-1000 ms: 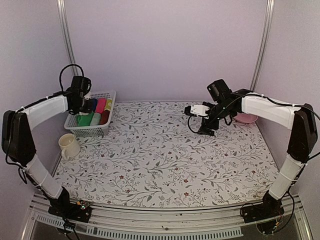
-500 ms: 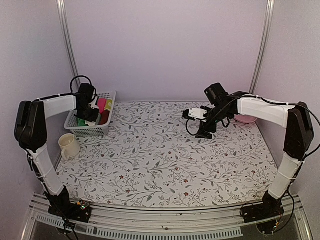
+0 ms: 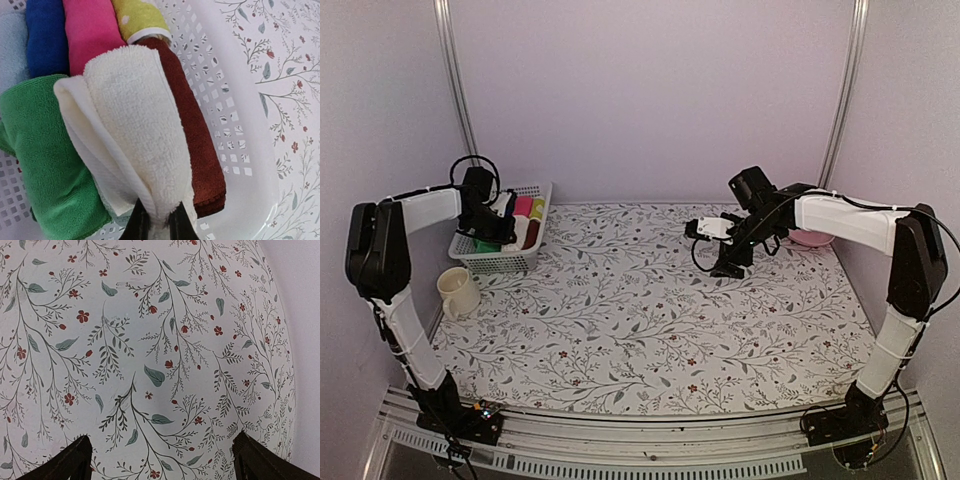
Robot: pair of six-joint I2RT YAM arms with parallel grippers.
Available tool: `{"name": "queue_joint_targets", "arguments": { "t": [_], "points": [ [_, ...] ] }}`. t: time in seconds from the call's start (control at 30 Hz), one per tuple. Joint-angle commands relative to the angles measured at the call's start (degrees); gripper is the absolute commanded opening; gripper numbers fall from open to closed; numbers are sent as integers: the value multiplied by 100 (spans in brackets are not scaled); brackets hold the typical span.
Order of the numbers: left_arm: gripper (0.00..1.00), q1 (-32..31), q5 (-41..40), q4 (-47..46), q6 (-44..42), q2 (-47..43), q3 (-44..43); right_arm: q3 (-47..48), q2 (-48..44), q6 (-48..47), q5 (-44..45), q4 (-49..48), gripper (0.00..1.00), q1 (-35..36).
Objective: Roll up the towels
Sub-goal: Place the towel in the bin.
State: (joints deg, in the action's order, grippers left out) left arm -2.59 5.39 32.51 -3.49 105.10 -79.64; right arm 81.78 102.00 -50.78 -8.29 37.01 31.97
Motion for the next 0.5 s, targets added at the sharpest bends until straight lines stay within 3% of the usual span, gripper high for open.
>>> {"name": "queue_joint_targets", "arguments": {
  "t": [0.0,0.13,0.3,0.47],
  "points": [
    [0,108,1025,329,-94,108,-112,-48,33,47,-116,-60,99,38],
    [1,274,1258,587,-16,336,-301,-56,24,42,-137,-54,99,44],
    [46,372,741,521,111,166,-220,-56,4,32,-154,-55,99,62],
    [56,384,-108,357,260,-87,-100,-62,17,8,-171,-55,99,102]
  ]
}}
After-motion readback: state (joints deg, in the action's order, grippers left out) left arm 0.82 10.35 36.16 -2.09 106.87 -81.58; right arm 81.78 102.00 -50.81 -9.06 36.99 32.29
